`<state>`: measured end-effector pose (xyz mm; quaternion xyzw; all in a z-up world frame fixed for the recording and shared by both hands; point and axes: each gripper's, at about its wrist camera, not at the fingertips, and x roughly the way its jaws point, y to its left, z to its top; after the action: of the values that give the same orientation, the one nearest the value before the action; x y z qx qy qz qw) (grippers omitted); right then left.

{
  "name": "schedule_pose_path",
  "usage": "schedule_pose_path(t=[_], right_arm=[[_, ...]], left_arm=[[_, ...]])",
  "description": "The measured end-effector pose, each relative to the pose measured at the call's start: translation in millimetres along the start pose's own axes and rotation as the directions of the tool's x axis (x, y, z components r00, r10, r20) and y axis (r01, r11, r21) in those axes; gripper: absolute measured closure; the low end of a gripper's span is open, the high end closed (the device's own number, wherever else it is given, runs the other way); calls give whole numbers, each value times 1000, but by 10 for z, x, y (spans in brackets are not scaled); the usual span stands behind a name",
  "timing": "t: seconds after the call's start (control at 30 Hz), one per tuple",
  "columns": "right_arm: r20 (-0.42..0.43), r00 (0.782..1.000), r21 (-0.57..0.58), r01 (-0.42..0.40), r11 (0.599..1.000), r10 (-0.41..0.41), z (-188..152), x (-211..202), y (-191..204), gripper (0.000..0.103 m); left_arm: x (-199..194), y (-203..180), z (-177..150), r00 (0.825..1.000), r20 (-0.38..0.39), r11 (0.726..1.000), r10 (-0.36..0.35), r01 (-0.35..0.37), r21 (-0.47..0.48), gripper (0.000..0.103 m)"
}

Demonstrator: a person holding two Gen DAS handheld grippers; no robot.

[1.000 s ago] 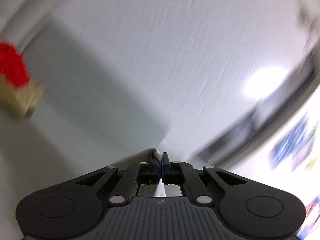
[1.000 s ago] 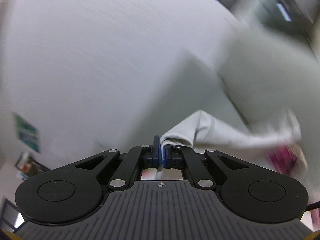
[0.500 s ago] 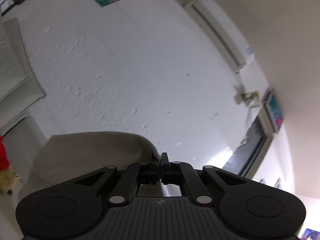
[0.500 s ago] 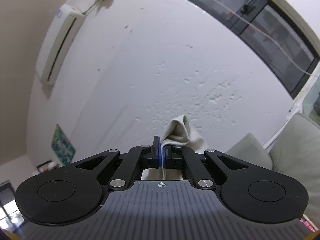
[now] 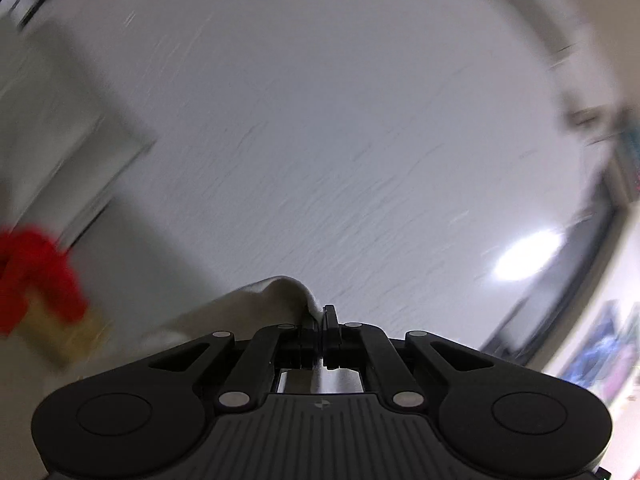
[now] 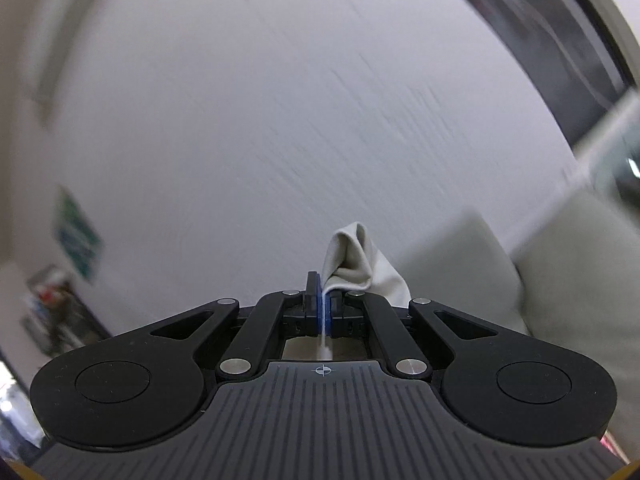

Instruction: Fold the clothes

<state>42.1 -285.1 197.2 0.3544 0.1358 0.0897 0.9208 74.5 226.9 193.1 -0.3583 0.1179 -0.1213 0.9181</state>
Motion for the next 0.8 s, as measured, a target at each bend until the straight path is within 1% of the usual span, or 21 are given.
schedule_pose_path(t=[0.07, 0.1, 0.17, 0.23, 0.27, 0.37, 0.47, 0.57, 0.6, 0.63, 0.67, 0.73, 0.8], right_arm=[[-87, 993, 30, 81, 996, -78, -91, 618, -209, 102], [-99, 990, 31, 109, 994, -105, -119, 851, -274, 102], [-78, 991, 31, 109, 994, -106, -51, 1171, -271, 102], [-9, 997, -7, 81, 997, -82, 99, 1291, -119, 102], [35, 998, -36, 57, 998, -56, 193, 1301, -42, 102], [124, 992, -98, 39, 994, -26, 322, 1241, 97, 102], [138, 990, -100, 50, 994, -36, 293, 1200, -80, 102], [55, 994, -65, 96, 993, -93, -24, 1330, -470, 102], [26, 993, -53, 112, 992, -111, -130, 1373, -600, 102], [-12, 989, -44, 144, 989, -145, -301, 1444, -752, 102], [-62, 982, -22, 178, 984, -179, -473, 1519, -939, 102], [-161, 957, 19, 248, 969, -242, -809, 1676, -1309, 102], [-233, 926, 46, 317, 947, -298, -1117, 1706, -1617, 102]], left_arm=[[395, 158, -12, 996, -43, 997, 73, -73, -4, 103], [532, 185, 16, 996, -46, 997, 75, -76, -11, 103], [644, 119, 145, 999, -5, 999, 50, -50, 0, 103], [667, -15, 288, 998, 55, 999, 10, -12, 43, 103], [671, -52, 328, 997, 76, 998, -2, -2, 60, 103], [668, -47, 326, 994, 107, 996, -20, 10, 91, 103], [712, 180, 96, 997, 76, 998, -17, 13, 63, 103], [836, 551, -378, 998, -20, 997, 60, -59, 53, 103], [879, 713, -562, 993, -65, 995, 94, -92, 32, 103], [923, 886, -753, 985, -115, 992, 128, -128, 7, 103], [967, 1060, -944, 973, -165, 986, 160, -165, -16, 103], [1011, 1358, -1302, 944, -249, 971, 218, -236, -43, 103], [1040, 1619, -1627, 908, -324, 952, 268, -301, -56, 103]])
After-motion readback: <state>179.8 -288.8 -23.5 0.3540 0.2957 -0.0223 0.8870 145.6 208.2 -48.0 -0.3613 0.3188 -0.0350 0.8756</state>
